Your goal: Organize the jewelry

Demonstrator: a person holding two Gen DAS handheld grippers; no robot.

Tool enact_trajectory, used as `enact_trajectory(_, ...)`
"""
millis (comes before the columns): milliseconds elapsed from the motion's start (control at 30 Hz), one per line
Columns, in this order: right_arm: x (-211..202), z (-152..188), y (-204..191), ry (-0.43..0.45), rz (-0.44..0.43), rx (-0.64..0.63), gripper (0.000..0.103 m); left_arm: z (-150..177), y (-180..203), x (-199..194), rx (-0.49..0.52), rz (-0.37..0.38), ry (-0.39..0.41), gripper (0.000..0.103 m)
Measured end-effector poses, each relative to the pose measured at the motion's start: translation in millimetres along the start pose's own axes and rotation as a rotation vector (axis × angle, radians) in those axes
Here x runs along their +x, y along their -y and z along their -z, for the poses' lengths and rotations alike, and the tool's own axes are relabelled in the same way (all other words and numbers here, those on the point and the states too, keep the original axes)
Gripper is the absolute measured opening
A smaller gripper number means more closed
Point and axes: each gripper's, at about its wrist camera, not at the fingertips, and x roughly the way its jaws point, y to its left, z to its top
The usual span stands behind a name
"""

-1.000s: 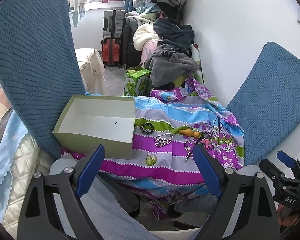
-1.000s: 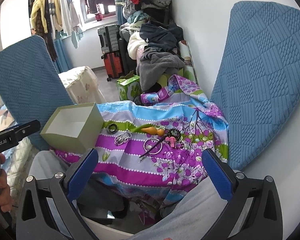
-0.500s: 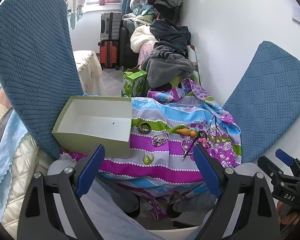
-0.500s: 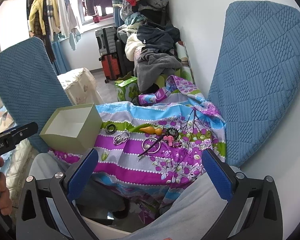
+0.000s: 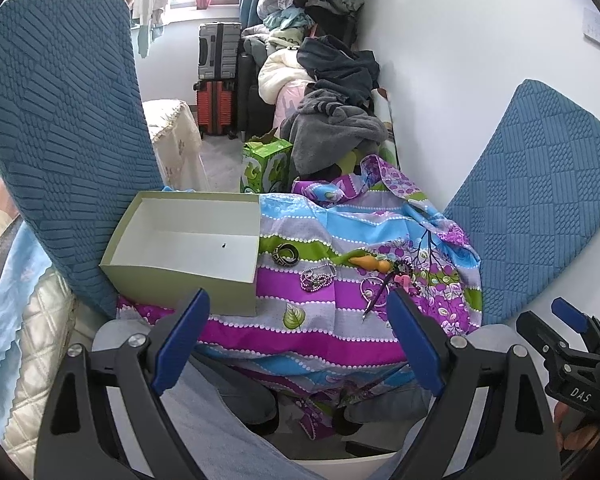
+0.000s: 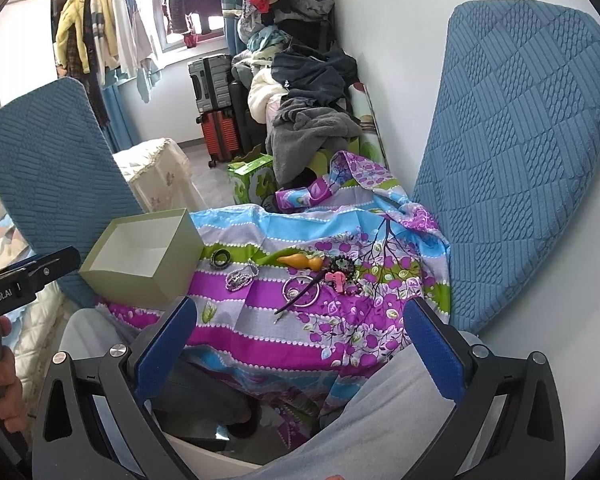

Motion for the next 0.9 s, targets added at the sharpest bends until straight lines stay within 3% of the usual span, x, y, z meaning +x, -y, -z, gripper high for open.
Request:
enact_trajectory(467, 16.8, -8.1, 5.3, -0.014, 0.000, 0.012, 0.103, -7.6, 9.5, 22.9, 0.012, 0.006, -0.033, 0.090)
enact_trajectory(800, 43.1, -20.9, 16.7, -0.023, -0.018, 0.041, 0.103, -25.0, 16.7, 60.3, 0.026, 0.031, -0.075, 0.090)
enact_trajectory(900, 56.8, -24.3, 22.2, -0.035, -0.017, 0.049, 0.098, -27.5, 18.3, 79.4, 0.027, 0.035, -0.103, 0.090)
